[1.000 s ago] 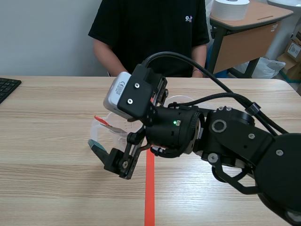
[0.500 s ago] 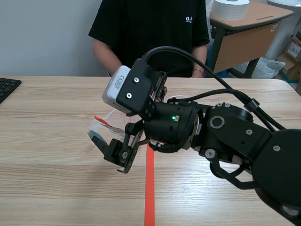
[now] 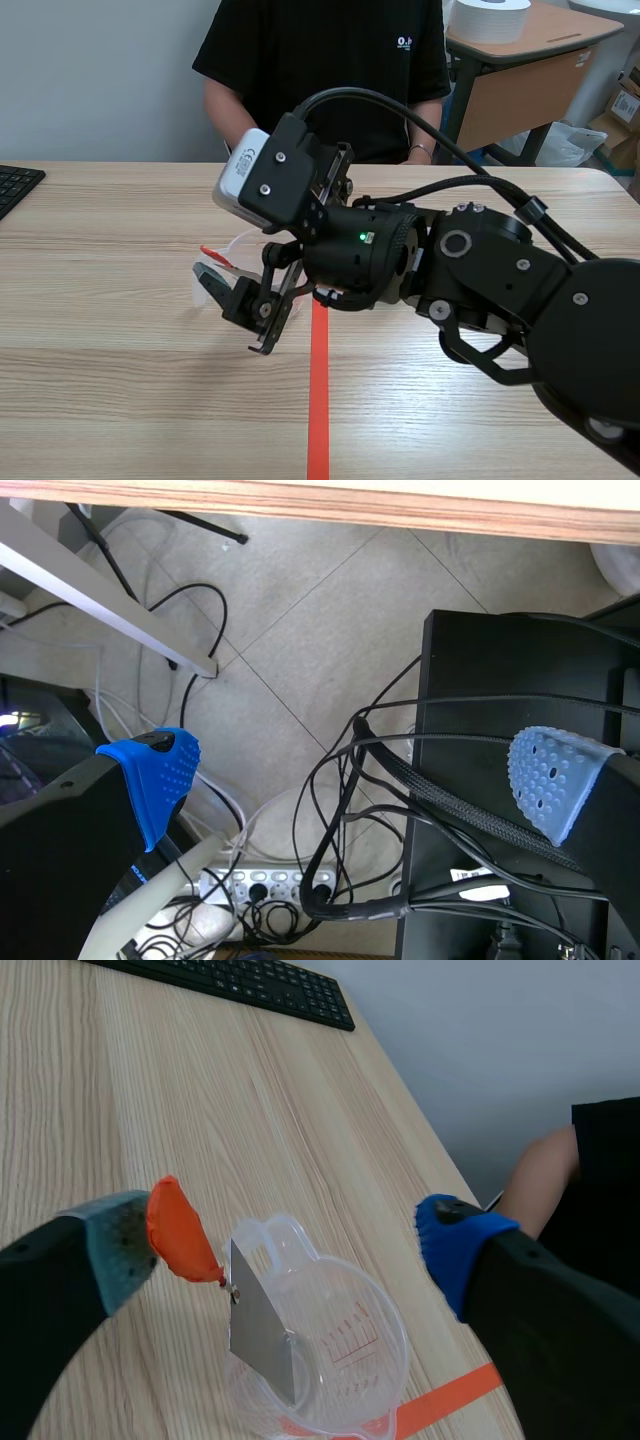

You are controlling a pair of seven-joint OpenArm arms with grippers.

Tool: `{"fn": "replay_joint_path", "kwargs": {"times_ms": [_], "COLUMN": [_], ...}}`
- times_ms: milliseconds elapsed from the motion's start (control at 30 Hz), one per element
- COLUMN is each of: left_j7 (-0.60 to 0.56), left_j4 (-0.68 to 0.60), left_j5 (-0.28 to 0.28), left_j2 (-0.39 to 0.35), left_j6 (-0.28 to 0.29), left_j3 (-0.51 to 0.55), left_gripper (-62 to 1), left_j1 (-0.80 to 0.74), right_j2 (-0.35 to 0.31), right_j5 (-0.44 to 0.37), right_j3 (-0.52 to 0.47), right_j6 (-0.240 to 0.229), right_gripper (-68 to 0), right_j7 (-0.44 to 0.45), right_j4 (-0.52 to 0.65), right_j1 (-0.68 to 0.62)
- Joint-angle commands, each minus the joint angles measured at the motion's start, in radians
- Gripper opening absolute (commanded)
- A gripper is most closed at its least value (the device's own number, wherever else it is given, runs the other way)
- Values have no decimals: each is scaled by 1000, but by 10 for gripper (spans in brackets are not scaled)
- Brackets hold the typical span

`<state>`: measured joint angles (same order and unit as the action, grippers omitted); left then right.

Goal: Do the redox reaction experiment.
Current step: 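Lift the metal plate out of the left beaker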

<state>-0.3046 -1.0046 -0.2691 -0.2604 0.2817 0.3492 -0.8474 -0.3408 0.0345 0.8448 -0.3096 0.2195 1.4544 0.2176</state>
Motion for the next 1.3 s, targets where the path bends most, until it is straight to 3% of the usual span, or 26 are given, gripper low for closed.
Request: {"fn": "replay_joint_path", "kwargs": {"times_ms": [0,233,467,633,800,867,1000,1267], "left_j7": [-13,-13,-13,-13,-13,-13,-13,-13], "left_j4": [-11,-11,-11,-11,-11,-11,-11,-11], "left_j5": [-6,-6,-6,-6,-6,-6,-6,-6], "left_j2": [-1,-1,-1,-1,-1,-1,-1,-1], "left_j6": [1,6,47,47,47,46,46,47], "left_j3": [-1,-1,-1,-1,-1,-1,-1,-1], "left_gripper": [14,14,14,14,-167,-230,-307,-465], "left_j1": [-3,-3,-3,-3,-3,-3,-3,-3], "right_j2": [1,0,-20,-29,-31,-31,-31,-31], "right_j5": [-11,-11,-11,-12,-23,-42,-84,-192], "right_j3": [-1,-1,-10,-31,-71,-90,-129,-192], "right_j6": [7,8,33,33,24,-8,-89,-142], "right_gripper": [-247,-365,-605,-649,-658,-658,-658,-658], "right_j7": [10,11,11,12,11,9,-18,-135], "right_j4": [6,6,6,6,8,14,48,166], "right_j1": [18,18,18,18,18,18,18,18]}}
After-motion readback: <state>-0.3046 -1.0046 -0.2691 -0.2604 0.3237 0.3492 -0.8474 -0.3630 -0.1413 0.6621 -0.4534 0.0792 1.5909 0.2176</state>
